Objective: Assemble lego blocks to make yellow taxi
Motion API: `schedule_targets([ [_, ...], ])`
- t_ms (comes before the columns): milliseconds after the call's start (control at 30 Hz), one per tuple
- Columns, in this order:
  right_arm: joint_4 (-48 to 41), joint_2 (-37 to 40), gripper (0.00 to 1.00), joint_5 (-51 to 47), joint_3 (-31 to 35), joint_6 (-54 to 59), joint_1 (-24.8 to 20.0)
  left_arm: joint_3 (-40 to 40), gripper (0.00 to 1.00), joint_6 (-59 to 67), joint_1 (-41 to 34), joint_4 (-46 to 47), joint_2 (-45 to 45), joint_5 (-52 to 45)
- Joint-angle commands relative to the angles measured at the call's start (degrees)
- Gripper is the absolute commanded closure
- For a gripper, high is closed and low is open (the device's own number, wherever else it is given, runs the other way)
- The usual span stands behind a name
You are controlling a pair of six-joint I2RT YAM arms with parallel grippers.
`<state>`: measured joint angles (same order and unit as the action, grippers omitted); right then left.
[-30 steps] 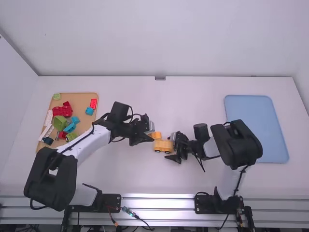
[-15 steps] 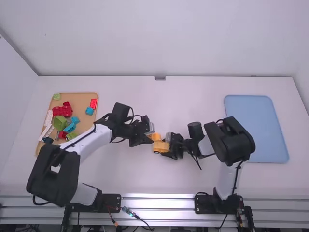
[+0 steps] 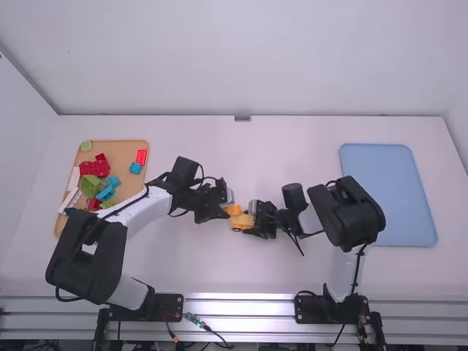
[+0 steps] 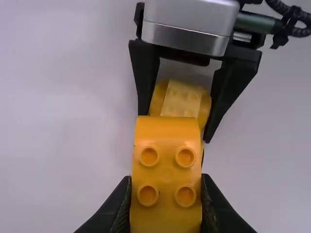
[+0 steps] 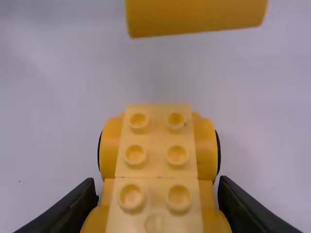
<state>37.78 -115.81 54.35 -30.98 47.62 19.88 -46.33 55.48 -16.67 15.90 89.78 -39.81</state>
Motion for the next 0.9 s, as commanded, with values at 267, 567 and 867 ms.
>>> schedule_targets([
  [267,-15.76,-1.03,0.66,3.52,-9.75,13.38,0.35,0.0,0.98,3.3,-0.48,-0.07,1.95,-0.21],
  [567,-16.0,-2.12,0.74,6.14,-12.5,14.4,0.48,0.0,0.98,3.25,-0.55,-0.04,1.95,0.38],
  [867,-16.09,-9.18,0.58,12.66,-16.26,14.12,-0.07,0.0,0.98,0.87,0.98,-1.46,1.95,0.68],
])
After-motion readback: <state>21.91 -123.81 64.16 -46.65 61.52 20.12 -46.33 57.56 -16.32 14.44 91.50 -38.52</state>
